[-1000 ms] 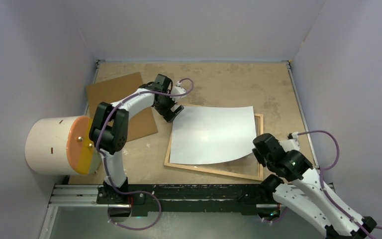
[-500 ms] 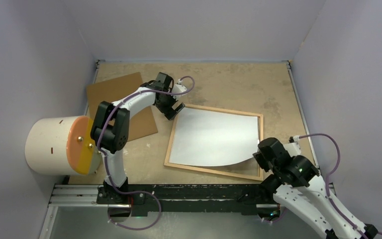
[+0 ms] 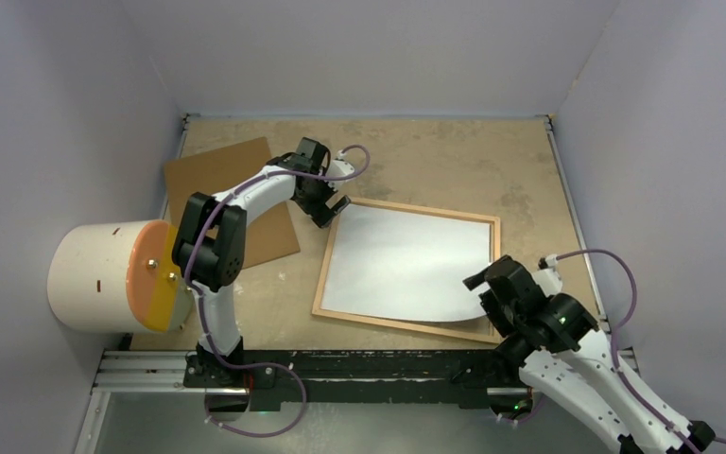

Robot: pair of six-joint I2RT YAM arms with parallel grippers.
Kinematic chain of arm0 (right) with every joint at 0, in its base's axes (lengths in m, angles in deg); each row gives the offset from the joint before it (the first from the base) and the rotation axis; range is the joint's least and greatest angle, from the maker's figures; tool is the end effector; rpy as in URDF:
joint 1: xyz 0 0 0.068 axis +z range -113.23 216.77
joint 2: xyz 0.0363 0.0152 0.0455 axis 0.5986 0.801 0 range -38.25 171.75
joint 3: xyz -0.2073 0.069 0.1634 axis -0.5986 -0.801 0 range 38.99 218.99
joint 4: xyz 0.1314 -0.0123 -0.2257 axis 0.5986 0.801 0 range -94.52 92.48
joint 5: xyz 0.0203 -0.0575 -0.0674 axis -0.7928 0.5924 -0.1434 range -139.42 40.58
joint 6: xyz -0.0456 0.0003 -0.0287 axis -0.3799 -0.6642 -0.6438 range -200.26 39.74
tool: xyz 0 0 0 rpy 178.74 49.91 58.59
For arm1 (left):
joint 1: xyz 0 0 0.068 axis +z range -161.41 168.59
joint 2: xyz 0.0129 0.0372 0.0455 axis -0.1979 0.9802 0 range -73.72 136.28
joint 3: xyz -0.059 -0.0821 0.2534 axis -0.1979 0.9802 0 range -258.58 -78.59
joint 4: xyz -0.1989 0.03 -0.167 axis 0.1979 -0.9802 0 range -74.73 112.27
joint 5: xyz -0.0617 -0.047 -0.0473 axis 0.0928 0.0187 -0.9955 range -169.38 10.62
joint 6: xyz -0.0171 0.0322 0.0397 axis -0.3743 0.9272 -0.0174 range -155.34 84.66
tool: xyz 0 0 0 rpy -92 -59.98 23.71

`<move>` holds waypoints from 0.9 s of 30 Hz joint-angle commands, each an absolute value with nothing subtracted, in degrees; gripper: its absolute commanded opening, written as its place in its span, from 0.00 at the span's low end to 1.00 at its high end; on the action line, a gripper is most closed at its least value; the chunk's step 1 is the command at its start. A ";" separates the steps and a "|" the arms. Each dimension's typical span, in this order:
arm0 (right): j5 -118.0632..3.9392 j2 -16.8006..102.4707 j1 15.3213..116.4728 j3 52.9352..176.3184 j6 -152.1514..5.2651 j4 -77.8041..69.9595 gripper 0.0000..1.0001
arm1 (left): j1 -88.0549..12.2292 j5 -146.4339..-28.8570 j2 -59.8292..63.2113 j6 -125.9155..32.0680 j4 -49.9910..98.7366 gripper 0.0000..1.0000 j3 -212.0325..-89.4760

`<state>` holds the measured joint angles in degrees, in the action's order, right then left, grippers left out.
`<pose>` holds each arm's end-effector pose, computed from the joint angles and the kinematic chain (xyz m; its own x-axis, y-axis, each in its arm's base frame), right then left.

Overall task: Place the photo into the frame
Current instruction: Move the photo to the photo frame.

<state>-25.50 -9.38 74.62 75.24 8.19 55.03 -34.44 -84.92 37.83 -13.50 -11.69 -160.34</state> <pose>0.0795 0.0434 0.2478 -0.3813 0.8609 -0.3367 0.6135 0.5081 0.6045 0.3738 -0.1626 0.1914 -0.6067 0.6603 -0.4427 0.7049 0.7042 0.0844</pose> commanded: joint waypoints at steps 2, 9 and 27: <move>-25.10 -6.38 74.61 78.37 6.09 57.82 0.99 | -34.10 -84.60 34.70 -12.31 -11.79 1.00 -160.21; -33.50 -1.62 74.59 80.98 0.85 56.79 0.99 | -30.20 -88.15 33.52 -11.02 -14.30 1.00 -161.30; -48.06 59.15 81.48 122.15 -29.76 15.57 0.93 | -13.68 -68.81 32.30 -2.79 -15.44 1.00 -167.87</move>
